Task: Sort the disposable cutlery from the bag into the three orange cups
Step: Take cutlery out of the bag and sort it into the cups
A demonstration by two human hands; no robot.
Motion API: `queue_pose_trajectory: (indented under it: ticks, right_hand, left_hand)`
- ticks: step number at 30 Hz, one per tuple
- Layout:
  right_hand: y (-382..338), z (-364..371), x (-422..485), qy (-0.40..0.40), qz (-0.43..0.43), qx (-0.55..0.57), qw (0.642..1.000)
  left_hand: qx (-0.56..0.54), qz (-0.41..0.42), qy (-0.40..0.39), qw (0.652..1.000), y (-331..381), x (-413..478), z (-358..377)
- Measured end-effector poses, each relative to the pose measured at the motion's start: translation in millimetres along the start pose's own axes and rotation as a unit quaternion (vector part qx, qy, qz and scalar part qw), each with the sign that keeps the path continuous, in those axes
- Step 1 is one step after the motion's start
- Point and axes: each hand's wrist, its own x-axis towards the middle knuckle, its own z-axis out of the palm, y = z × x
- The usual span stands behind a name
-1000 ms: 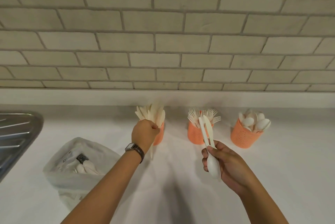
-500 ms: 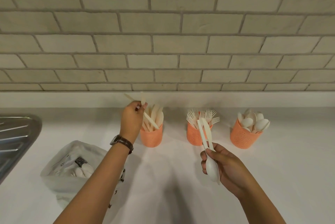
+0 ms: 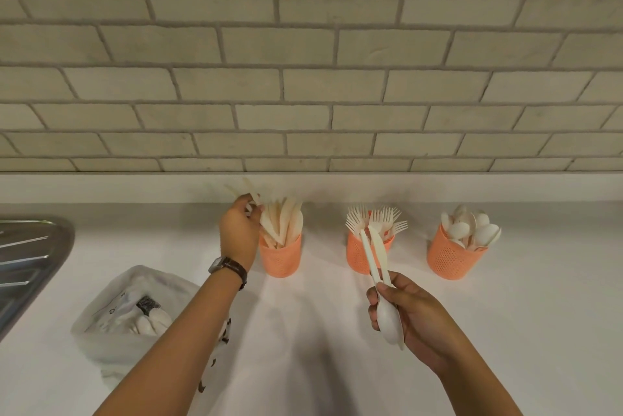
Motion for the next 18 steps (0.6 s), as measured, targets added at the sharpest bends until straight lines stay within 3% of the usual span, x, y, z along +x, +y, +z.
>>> queue_pose_trajectory:
  ticks: [5,9,12,15,18]
  right_hand:
    - [-2.5,4.4,1.0,-0.007,-0.005,-0.015,1.0]
    - [-4.6,9.2,-1.6,-0.006,-0.026,-0.062,0.998]
    - [-6.7,13.2,-4.4,-0.001,-0.033,-0.111,0.993]
    - [-7.9,14.3,-5.3,0.01,-0.034,-0.152,0.988]
    - [-11.2,16.6,-7.8,0.008,-0.046,-0.204,0.978]
  left_hand:
    - [0.08,0.012,-0.055,0.995,-1.9,-17.7,4.0]
    - [0.107,0.06,0.016,0.992,9.3,-24.0,-7.0]
    - [0.122,0.176,0.062,0.975,35.5,-42.8,-13.7]
    - [0.053,0.296,-0.069,0.951,66.4,-69.1,-15.7]
    - [0.111,0.438,-0.259,0.853,80.8,-89.2,-11.9]
